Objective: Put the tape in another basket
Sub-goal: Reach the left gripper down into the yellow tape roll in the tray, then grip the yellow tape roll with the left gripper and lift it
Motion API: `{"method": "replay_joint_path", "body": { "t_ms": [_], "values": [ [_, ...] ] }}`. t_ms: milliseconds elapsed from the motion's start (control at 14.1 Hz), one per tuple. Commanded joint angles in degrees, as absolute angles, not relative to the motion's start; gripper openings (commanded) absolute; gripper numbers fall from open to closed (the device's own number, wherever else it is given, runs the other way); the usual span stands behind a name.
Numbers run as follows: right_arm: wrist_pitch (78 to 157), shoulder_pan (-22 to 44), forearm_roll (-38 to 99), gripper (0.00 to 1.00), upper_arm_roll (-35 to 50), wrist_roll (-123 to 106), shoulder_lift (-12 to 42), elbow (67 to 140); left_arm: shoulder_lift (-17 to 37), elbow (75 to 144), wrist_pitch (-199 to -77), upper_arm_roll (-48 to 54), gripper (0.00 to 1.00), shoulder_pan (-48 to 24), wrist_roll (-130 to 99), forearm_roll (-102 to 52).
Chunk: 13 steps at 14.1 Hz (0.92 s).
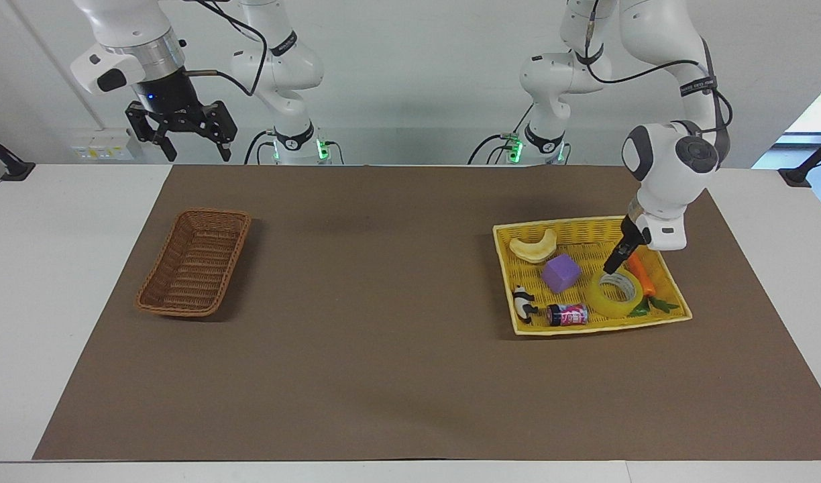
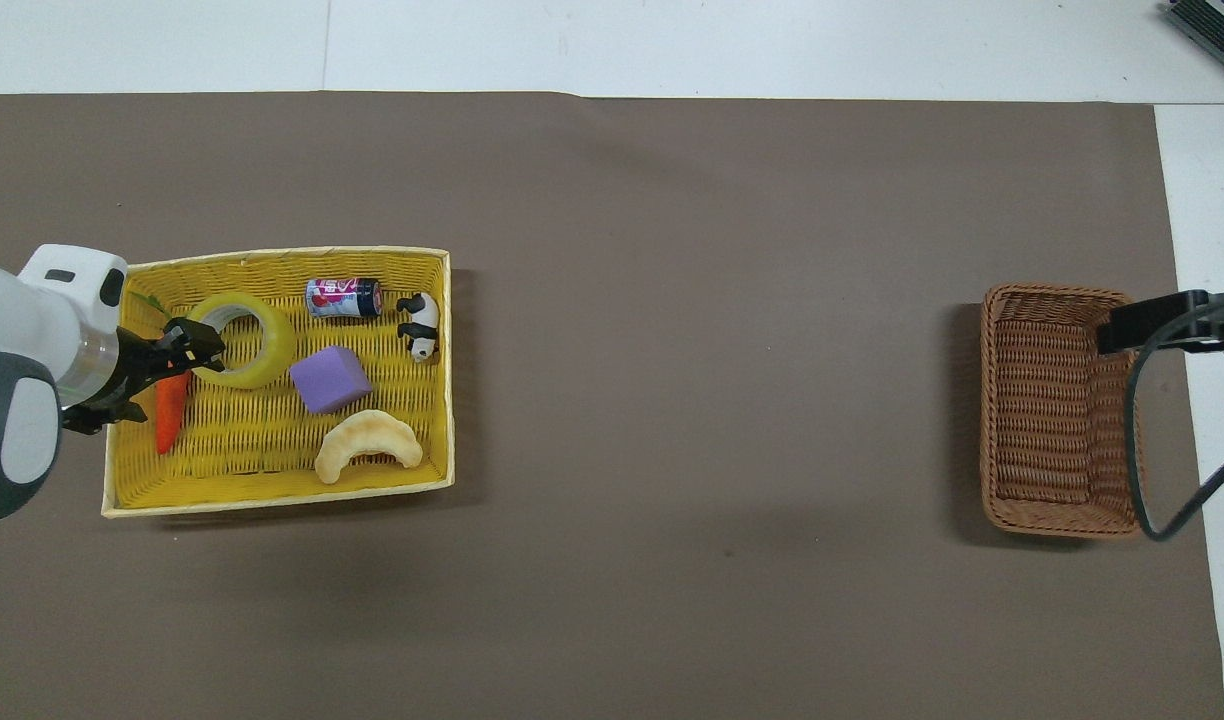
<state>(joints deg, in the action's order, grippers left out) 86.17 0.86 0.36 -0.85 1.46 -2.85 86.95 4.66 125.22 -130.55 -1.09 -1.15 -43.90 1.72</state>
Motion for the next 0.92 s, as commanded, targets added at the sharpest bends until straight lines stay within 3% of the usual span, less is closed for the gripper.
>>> {"method": "replay_joint_path", "body": {
  "t_ms": [0,354,425,567,850],
  "values": [
    [86.5,0.1,0.7,1.0,-0.6,-0.3,-3.4,87.6,6.1,126.9,-136.3,-1.3,0.94,-0.7,-46.0,1.3],
    [86.5,0.1,0.7,1.0,-0.6,-0.2,-3.4,87.6,6.4,128.7,-137.6,-1.3,0.66,1.8,-45.7,1.3],
    [86.5,0.1,0.7,1.0,-0.6,-0.3,-3.4,87.6,6.2,129.1,-138.2,-1.3,0.5,1.8,-46.1,1.3],
    [86.5,0.1,0.7,1.0,-0.6,-0.2,-3.4,87.6,6.5,128.6,-137.6,-1.3,0.0,1.3,-49.2,1.3],
    [86.5,0.1,0.7,1.0,-0.6,-0.3,-3.4,87.6,7.6,125.1,-135.5,-1.2,0.0,0.2,-52.6,1.4]
  ]
}}
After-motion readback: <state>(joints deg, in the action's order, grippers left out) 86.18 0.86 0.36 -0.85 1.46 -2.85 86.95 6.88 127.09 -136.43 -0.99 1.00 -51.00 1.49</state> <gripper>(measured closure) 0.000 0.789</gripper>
